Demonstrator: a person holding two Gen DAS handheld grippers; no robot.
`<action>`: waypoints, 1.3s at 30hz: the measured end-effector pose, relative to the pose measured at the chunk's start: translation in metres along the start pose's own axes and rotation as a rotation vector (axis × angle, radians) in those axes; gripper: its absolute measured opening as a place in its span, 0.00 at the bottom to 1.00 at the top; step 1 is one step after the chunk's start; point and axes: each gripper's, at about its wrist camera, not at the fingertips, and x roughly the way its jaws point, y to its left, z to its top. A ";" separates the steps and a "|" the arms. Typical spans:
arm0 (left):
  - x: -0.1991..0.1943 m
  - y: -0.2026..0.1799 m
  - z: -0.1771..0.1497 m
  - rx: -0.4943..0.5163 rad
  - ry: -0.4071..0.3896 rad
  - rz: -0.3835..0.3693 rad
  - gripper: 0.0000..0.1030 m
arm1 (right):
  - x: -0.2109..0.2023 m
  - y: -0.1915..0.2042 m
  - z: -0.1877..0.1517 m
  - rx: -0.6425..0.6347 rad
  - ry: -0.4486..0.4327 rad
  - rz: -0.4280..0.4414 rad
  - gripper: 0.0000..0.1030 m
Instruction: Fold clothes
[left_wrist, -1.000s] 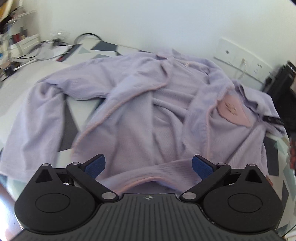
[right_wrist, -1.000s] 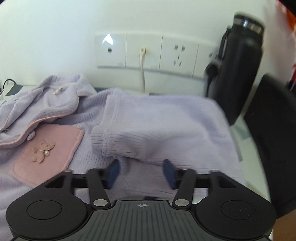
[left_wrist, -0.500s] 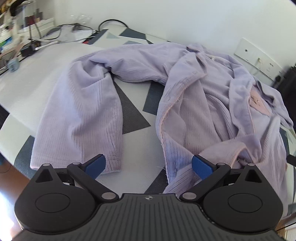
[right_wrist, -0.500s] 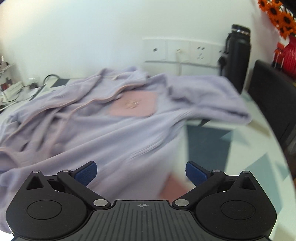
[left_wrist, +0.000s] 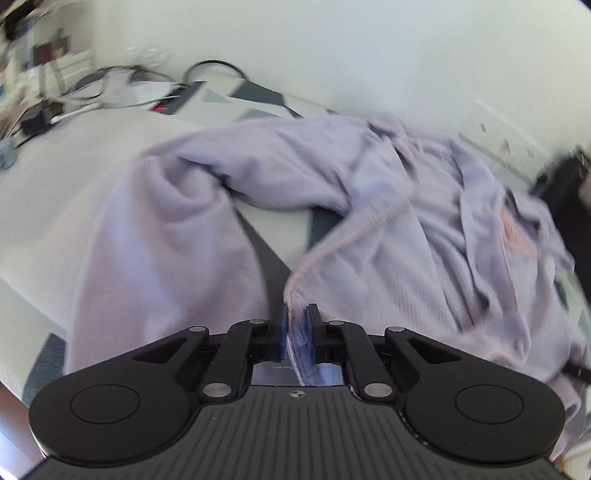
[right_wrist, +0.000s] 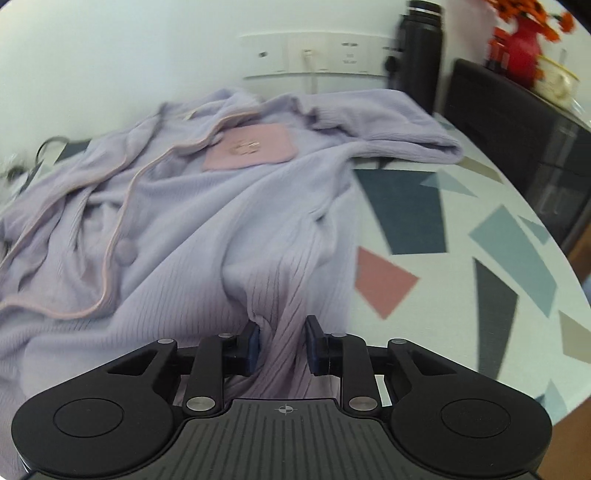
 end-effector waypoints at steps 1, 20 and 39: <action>-0.006 0.009 0.007 -0.006 -0.024 0.022 0.10 | -0.002 -0.008 0.002 0.021 -0.007 -0.020 0.20; -0.036 0.028 0.025 0.010 -0.042 0.094 0.51 | -0.026 -0.040 -0.018 0.047 -0.015 -0.087 0.57; -0.020 -0.031 -0.076 -0.389 0.307 -0.255 0.47 | -0.025 -0.025 -0.023 0.007 -0.073 -0.115 0.99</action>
